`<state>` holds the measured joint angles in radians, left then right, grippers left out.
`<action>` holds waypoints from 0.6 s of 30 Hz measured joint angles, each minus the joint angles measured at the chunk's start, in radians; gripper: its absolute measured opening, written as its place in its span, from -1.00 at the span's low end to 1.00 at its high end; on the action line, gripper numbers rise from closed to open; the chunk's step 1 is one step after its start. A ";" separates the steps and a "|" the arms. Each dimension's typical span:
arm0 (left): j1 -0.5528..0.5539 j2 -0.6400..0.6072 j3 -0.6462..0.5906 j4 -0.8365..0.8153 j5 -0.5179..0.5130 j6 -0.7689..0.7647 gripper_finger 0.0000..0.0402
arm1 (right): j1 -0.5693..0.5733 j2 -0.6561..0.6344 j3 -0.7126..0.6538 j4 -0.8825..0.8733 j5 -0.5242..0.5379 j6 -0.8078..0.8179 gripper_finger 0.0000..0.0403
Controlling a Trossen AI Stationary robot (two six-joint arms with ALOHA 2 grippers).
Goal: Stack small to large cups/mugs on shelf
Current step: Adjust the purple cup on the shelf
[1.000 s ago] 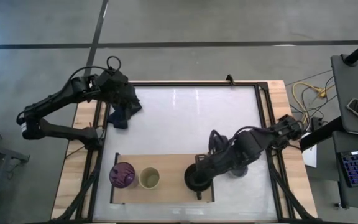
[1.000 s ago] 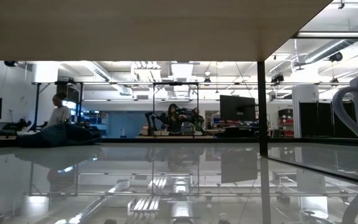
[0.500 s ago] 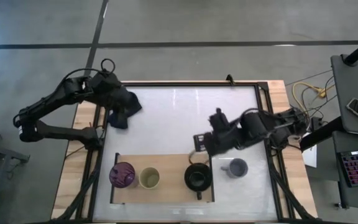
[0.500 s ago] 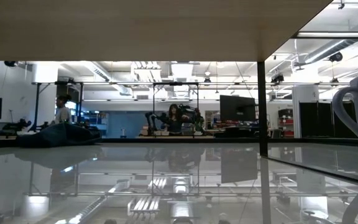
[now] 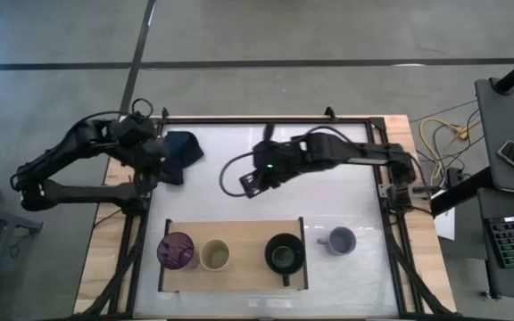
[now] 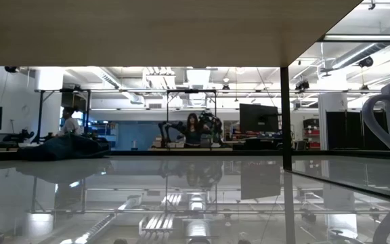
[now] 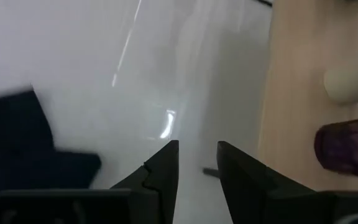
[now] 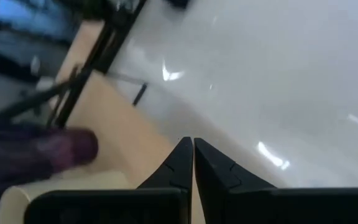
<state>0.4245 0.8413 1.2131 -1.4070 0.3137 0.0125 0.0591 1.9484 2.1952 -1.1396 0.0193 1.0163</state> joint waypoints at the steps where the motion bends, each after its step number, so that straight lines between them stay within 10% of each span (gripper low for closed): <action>1: 0.000 -0.021 -0.018 -0.005 0.005 -0.032 -0.53 | -0.007 0.016 0.000 0.014 -0.040 -0.020 -0.96; 18: -0.001 -0.411 -0.072 0.007 0.171 -0.538 -0.53 | -0.076 0.216 0.002 0.392 -0.547 -0.082 -0.96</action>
<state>0.4236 0.4304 1.1412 -1.4002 0.4846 -0.5253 -0.0172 2.1647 2.1975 -0.7476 -0.5278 0.9344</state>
